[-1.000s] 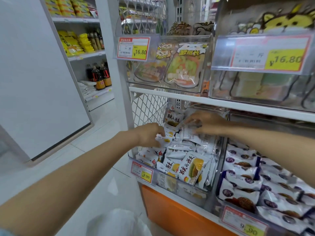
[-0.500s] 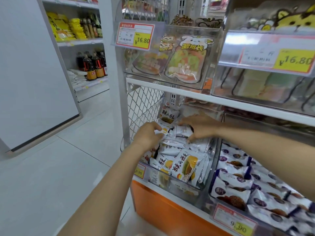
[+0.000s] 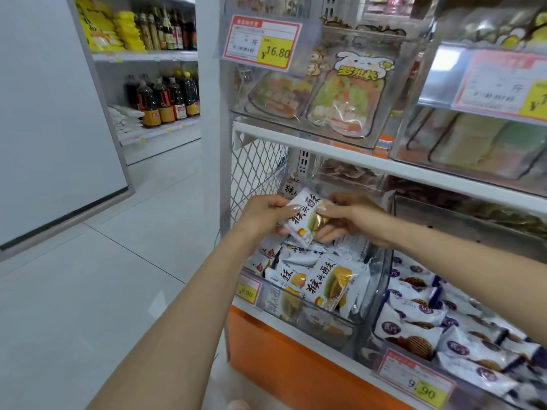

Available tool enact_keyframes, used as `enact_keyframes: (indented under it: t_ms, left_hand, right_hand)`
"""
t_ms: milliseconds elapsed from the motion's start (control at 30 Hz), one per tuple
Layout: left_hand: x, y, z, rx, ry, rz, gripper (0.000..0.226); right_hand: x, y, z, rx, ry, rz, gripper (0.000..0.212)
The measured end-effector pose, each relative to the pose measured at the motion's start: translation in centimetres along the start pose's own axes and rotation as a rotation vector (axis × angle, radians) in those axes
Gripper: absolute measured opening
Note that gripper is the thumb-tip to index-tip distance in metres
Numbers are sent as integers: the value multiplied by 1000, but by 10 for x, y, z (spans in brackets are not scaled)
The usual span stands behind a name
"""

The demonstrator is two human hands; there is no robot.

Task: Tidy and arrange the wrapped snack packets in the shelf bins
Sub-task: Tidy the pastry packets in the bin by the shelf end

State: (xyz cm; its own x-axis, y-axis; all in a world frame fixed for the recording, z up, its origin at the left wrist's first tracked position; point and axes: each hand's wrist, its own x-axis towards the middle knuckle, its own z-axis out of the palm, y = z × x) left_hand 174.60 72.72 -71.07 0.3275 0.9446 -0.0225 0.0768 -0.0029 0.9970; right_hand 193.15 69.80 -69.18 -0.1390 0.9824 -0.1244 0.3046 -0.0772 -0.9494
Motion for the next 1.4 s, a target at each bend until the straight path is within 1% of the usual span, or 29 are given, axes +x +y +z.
enact_keyframes:
  t_ms: [67, 100, 133, 200, 267, 333, 400, 467, 500, 567, 600, 667, 700, 767, 833, 900, 967, 1033, 1100, 1133, 1167, 1233, 1267, 1300, 1333, 1400]
  left_hand:
    - [-1, -1, -1, 52, 4, 16, 21]
    - [-1, -1, -1, 83, -9, 26, 20]
    - [-3, 0, 0, 104, -25, 30, 19]
    - [-5, -1, 0, 115, -40, 30, 21]
    - [-6, -2, -2, 89, -40, 20, 18]
    - [-7, -2, -3, 55, -28, 18, 13]
    - [-8, -1, -2, 43, 12, 15, 15]
    - [-6, -2, 0, 49, 86, 13, 16]
    - [-4, -2, 2, 66, 141, 24, 17]
    - [0, -4, 3, 167, 259, 68, 12]
    - [1, -4, 3, 253, 279, 89, 8]
    - [2, -7, 4, 465, 268, 75, 25]
    - [5, -10, 4, 534, 257, 71, 31]
    - [9, -16, 6, 609, 261, 91, 35]
    - [16, -21, 11, 667, 238, 143, 33]
    - [24, -28, 14, 737, 179, 182, 31]
    - [35, -35, 17, 823, 125, 211, 31]
    - [46, -40, 19, 901, 94, 210, 33]
    - [55, -42, 21, 959, 63, 193, 37]
    - [58, -43, 22, 988, 52, 191, 39]
    - [61, -43, 23, 1015, 43, 188, 41]
    - [66, -43, 25, 1053, 36, 175, 42]
    - [68, -42, 25, 1063, 32, 165, 44]
    - [69, -41, 26, 1069, 27, 156, 46]
    - [69, -40, 27, 1074, 21, 151, 46]
    - [70, -40, 28, 1057, 3, 143, 47]
  right_hand:
    - [0, -2, 1, -91, 21, -17, 40]
    - [0, -5, 2, -134, 39, -27, 41]
    - [1, -7, 2, -173, 58, -36, 36]
    - [4, -9, 2, -249, 94, -38, 20]
    - [5, -10, 2, -275, 120, -31, 7]
    - [6, -10, 2, -252, 169, -22, 18]
    - [6, -11, 3, -253, 223, 2, 26]
    - [7, -13, 4, -307, 250, 18, 25]
    - [9, -16, 4, -323, 270, 16, 21]
    - [16, -21, 3, -289, 327, -2, 11]
    - [22, -24, 1, -270, 361, -10, 11]
    - [37, -27, -1, -205, 409, -19, 13]
    - [45, -27, -1, -163, 422, -12, 15]
    - [61, -23, 0, -160, 425, 24, 21]
    - [73, -16, 5, -248, 409, 53, 19]
    - [82, -6, 8, -318, 392, 58, 10]
    - [91, 4, 7, -425, 380, 27, 8]
    - [95, 6, -2, -613, 408, -38, 14]
    - [93, 3, -11, -801, 456, -64, 19]
    - [90, 3, -17, -924, 421, -64, 21]
    - [85, 2, -20, -1035, 326, -40, 26]
    - [79, 7, -23, -1212, 154, 53, 46]
    - [77, 11, -23, -1290, 128, 111, 57]
    - [75, 13, -23, -1348, 124, 158, 62]
    - [76, 16, -23, -1378, 136, 169, 61]
    - [74, 15, -21, -1382, 167, 175, 51]
